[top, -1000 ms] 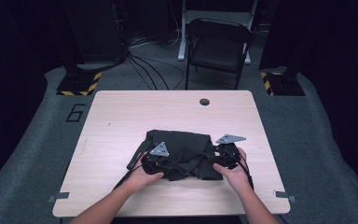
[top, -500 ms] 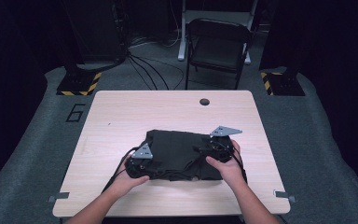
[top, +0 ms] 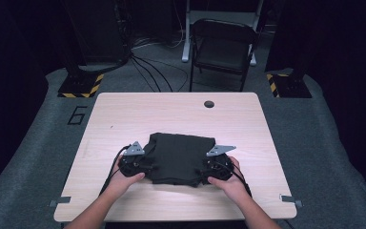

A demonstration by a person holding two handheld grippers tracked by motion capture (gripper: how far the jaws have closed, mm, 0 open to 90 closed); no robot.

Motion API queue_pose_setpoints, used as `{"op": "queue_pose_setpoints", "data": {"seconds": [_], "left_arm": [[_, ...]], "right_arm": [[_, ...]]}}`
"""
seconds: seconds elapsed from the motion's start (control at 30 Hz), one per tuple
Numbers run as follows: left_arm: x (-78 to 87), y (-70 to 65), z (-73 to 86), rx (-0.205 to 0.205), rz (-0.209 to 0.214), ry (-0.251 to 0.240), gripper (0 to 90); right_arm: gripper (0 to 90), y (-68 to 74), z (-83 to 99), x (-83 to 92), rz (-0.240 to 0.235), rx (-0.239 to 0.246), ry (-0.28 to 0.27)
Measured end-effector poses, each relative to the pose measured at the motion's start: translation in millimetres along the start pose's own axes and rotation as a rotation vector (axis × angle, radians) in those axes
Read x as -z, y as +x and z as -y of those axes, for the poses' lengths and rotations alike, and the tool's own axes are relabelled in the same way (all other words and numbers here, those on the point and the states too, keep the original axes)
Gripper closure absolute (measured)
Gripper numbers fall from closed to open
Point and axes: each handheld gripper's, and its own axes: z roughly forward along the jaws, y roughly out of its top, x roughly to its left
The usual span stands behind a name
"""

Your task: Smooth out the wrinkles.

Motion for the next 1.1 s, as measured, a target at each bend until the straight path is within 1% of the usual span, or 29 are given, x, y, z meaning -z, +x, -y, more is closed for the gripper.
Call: {"op": "queue_pose_setpoints", "data": {"seconds": [0.1, 0.13, 0.17, 0.2, 0.23, 0.27, 0.3, 0.33, 0.43, 0.47, 0.5, 0.53, 0.57, 0.7, 0.73, 0.77, 0.8, 0.83, 0.87, 0.9, 0.93, 0.97, 1.0, 1.07, 1.1], "left_arm": [[2.4, 6.0, -0.8, 0.03, -0.038, -0.024, 50.1], [3.1, 7.7, -0.9, 0.036, -0.058, -0.028, 49.5], [3.8, 11.2, -0.6, 0.049, -0.075, -0.032, 48.8], [3.6, 13.3, -0.2, 0.059, -0.079, -0.036, 48.3], [2.3, 16.2, 1.1, 0.077, -0.084, -0.033, 47.9], [0.8, 17.9, 2.3, 0.081, -0.086, -0.024, 47.9], [-1.6, 19.8, 4.5, 0.084, -0.086, -0.007, 48.2], [-4.0, 20.4, 7.5, 0.093, -0.08, 0.006, 48.6], [-9.2, 19.8, 14.0, 0.083, -0.068, 0.034, 50.2], [-8.8, 19.8, 14.5, 0.077, -0.066, 0.039, 50.7], [-9.1, 19.4, 15.7, 0.08, -0.061, 0.035, 51.4], [-9.3, 19.2, 17.2, 0.079, -0.056, 0.04, 51.5], [-10.5, 17.1, 20.1, 0.103, -0.047, 0.045, 51.5], [-12.8, 13.8, 24.6, 0.073, -0.049, 0.054, 51.4], [-14.0, 11.7, 24.8, 0.076, -0.057, 0.048, 51.4], [-13.5, 11.6, 24.4, 0.069, -0.05, 0.061, 51.4], [-14.3, 10.3, 24.9, 0.076, -0.048, 0.062, 51.4], [-14.2, 10.0, 24.7, 0.07, -0.041, 0.073, 51.4], [-15.0, 8.4, 25.2, 0.069, -0.05, 0.067, 51.5], [-15.2, 7.1, 25.2, 0.068, -0.051, 0.068, 51.5], [-14.5, 6.3, 24.7, 0.057, -0.05, 0.08, 51.5], [-14.4, 5.2, 24.6, 0.054, -0.054, 0.084, 51.4], [-14.9, 3.6, 24.8, 0.061, -0.057, 0.082, 51.4], [-15.4, 3.2, 25.2, 0.053, -0.068, 0.074, 51.4], [-14.7, 3.7, 25.0, 0.056, -0.061, 0.081, 51.4]], "right_arm": [[42.0, -0.4, 7.7, -5.4, 0.005, 0.009, 0.034], [41.9, -1.0, 9.4, -7.4, 0.009, 0.021, 0.029], [41.7, -0.8, 10.4, -7.7, 0.008, 0.016, 0.038], [41.6, -1.7, 11.4, -8.8, 0.008, 0.013, 0.033], [41.4, -2.4, 11.9, -9.4, 0.002, 0.006, 0.029], [41.2, -3.1, 12.7, -9.5, 0.001, -0.01, 0.03], [41.1, -4.4, 13.3, -10.0, -0.002, -0.005, 0.025], [41.1, -4.4, 13.9, -10.0, -0.005, -0.017, 0.025], [41.0, -4.9, 15.1, -9.7, -0.004, -0.022, 0.026], [40.9, -6.2, 15.2, -9.9, -0.007, -0.019, 0.024], [40.8, -6.2, 15.3, -9.6, -0.008, -0.026, 0.031], [40.7, -7.1, 15.5, -10.0, -0.01, -0.022, 0.029], [40.7, -7.4, 15.9, -10.4, -0.014, -0.026, 0.024], [40.3, -8.9, 17.1, -8.9, -0.013, -0.026, 0.028], [40.1, -9.8, 17.4, -8.1, -0.015, -0.027, 0.034], [39.8, -10.8, 17.7, -7.6, -0.016, -0.033, 0.032], [39.6, -11.6, 18.1, -7.2, -0.012, -0.037, 0.035], [39.4, -12.2, 18.3, -6.8, -0.012, -0.042, 0.036], [39.3, -13.1, 18.6, -7.3, -0.008, -0.036, 0.027], [39.2, -13.8, 18.6, -6.8, -0.001, -0.035, 0.033], [39.2, -13.7, 18.7, -6.7, -0.001, -0.042, 0.035], [39.2, -15.2, 18.4, -7.0, 0.001, -0.032, 0.03], [39.2, -15.4, 18.4, -7.1, 0.003, -0.035, 0.031], [39.2, -15.8, 18.4, -7.3, 0.007, -0.034, 0.03], [39.2, -15.9, 18.3, -7.4, 0.007, -0.033, 0.03]]}}
